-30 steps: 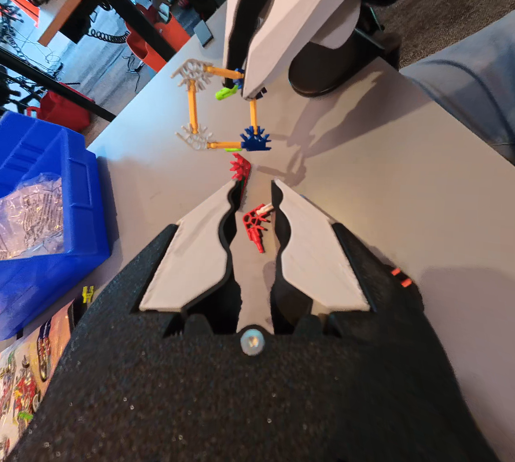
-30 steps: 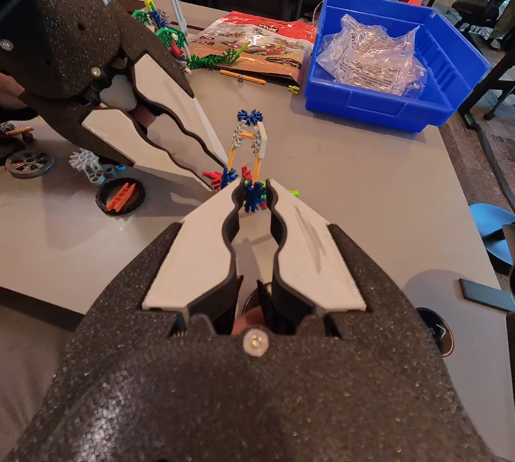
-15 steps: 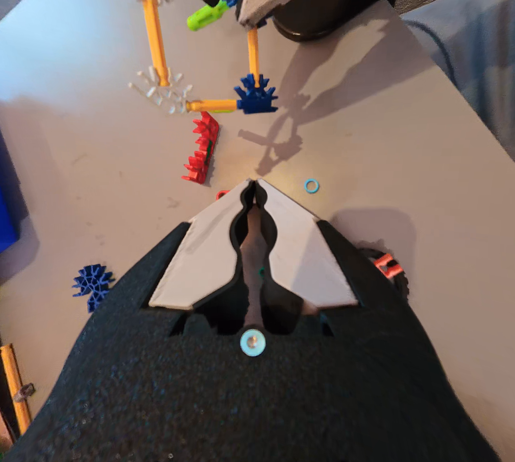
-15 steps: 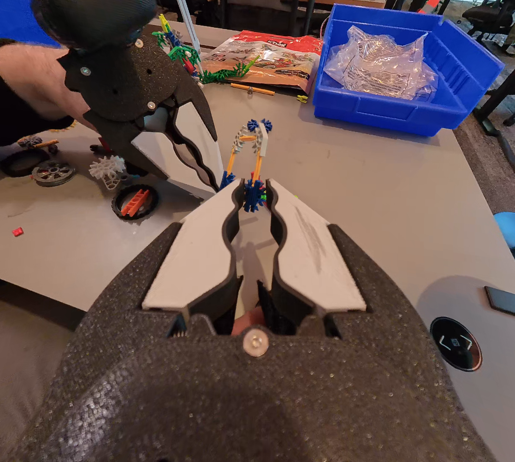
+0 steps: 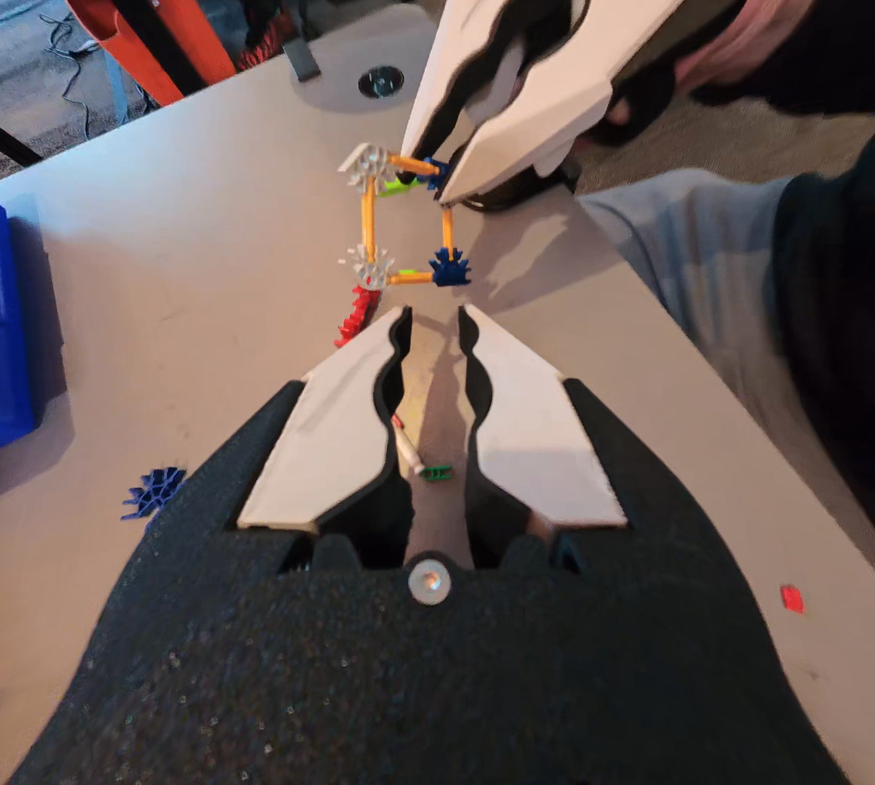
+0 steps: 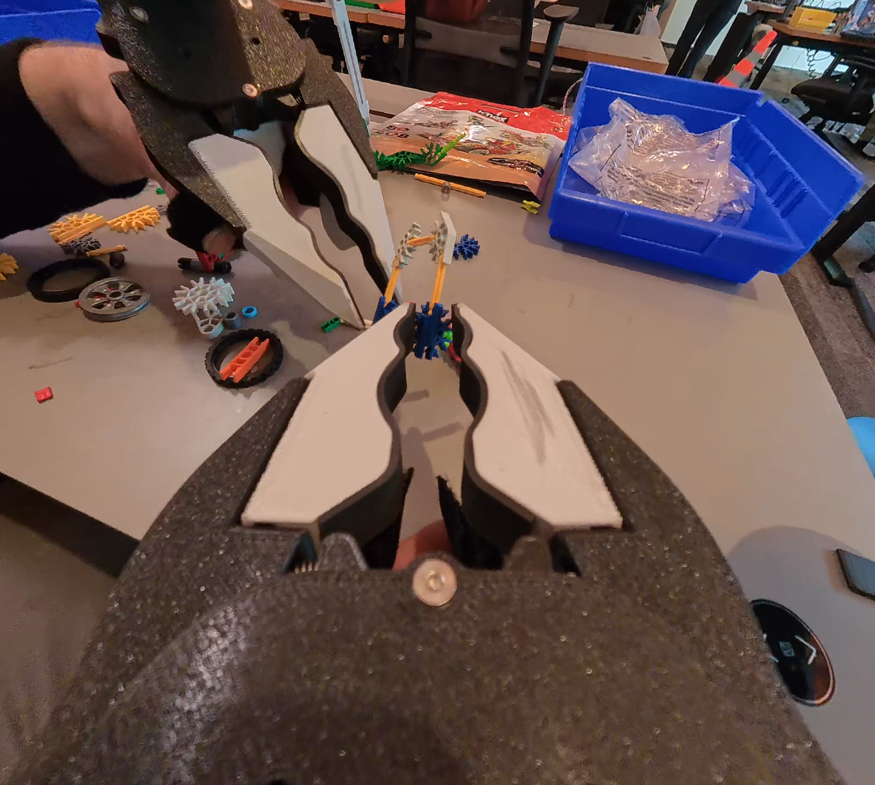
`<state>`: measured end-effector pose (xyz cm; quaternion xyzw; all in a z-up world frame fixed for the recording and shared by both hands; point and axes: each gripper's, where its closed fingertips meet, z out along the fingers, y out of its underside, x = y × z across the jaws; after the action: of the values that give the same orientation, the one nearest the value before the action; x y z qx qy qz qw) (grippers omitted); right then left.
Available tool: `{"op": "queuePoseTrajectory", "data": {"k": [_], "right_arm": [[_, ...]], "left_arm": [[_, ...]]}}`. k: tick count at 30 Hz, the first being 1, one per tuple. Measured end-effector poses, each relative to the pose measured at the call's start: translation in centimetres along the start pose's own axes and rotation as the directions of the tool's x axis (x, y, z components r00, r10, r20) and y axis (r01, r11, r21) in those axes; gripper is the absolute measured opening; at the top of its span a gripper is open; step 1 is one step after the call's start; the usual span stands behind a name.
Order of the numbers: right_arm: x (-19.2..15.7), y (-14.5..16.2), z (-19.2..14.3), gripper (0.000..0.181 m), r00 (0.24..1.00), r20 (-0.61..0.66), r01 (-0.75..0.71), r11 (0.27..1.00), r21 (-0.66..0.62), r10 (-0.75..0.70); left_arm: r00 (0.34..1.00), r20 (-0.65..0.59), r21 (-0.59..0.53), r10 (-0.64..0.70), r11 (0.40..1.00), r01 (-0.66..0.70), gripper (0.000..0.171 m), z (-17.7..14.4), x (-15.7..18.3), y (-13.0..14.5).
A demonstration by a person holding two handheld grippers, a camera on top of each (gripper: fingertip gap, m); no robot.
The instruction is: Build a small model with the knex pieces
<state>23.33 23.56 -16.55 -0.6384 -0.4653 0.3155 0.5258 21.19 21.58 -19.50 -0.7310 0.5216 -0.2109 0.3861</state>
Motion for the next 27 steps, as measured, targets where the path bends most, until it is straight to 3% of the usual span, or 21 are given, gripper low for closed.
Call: {"op": "queuePoseTrajectory", "data": {"k": [6,10,19,27], "right_arm": [[0.2,-0.4,0.1,0.014,1.0,0.0,0.007,0.999,0.036,-0.007],[0.5,-0.2,0.1,0.014,1.0,0.006,-0.008,0.999,0.041,0.008],[0.3,0.5,0.4,0.014,0.998,0.028,0.047,0.999,0.01,-0.048],[-0.2,1.1,0.7,0.014,0.995,0.018,0.097,0.995,-0.02,-0.097]], "left_arm": [[1.0,0.019,0.109,-0.011,0.994,0.009,0.009,1.0,0.0,-0.7],[0.999,0.049,0.118,-0.001,0.993,-0.004,0.0,1.2,-0.3,-0.7],[0.975,0.194,0.079,0.112,0.989,-0.129,0.0,0.7,-1.6,-0.4],[0.971,0.212,0.098,0.11,0.986,-0.133,0.0,-0.1,-1.7,-0.3]]}}
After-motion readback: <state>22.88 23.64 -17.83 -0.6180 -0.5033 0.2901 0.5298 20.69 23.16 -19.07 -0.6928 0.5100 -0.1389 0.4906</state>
